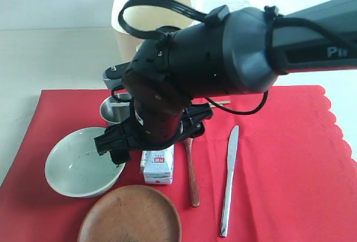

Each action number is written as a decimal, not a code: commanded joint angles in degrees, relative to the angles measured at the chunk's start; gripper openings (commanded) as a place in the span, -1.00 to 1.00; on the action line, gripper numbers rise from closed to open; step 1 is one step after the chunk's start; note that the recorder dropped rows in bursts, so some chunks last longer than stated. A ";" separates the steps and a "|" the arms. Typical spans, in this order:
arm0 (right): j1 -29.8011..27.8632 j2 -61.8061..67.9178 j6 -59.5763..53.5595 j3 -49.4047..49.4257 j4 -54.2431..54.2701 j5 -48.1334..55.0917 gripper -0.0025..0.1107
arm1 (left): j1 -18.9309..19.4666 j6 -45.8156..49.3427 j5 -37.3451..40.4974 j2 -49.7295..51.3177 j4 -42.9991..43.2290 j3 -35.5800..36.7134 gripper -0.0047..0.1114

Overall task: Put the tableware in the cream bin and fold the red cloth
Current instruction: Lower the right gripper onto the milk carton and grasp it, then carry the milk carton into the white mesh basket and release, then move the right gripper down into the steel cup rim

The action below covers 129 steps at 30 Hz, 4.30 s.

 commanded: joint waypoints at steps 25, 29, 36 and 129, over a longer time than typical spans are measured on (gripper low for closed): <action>-0.05 -13.09 10.33 -0.02 -23.84 6.17 -0.96 | -0.39 0.06 0.02 -0.30 -0.58 0.01 -0.87; -5.39 -15.42 10.93 -0.02 -32.52 5.22 -0.96 | -0.39 0.06 0.02 -0.30 -0.58 0.01 -0.87; -20.21 -14.71 10.93 -0.02 -32.40 -6.77 -0.96 | -0.39 0.06 0.02 -0.30 -0.58 0.01 -0.87; -12.93 3.20 -32.90 -35.97 12.36 15.95 -0.96 | -0.39 0.06 0.02 -0.30 -0.58 0.01 -0.87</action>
